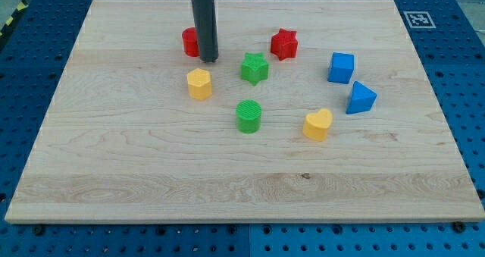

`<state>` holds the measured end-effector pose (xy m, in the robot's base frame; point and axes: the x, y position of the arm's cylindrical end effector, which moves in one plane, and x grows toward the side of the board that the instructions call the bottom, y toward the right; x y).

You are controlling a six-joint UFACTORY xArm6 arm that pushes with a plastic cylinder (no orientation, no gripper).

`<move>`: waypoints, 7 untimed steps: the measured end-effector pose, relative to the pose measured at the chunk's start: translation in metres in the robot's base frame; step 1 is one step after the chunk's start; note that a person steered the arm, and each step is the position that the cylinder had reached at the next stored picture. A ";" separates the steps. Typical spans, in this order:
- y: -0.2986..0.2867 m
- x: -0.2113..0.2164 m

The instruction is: Push the red circle a bit down

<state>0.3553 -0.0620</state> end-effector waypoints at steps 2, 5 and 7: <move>-0.044 0.008; -0.094 0.008; -0.121 0.006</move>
<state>0.3612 -0.1826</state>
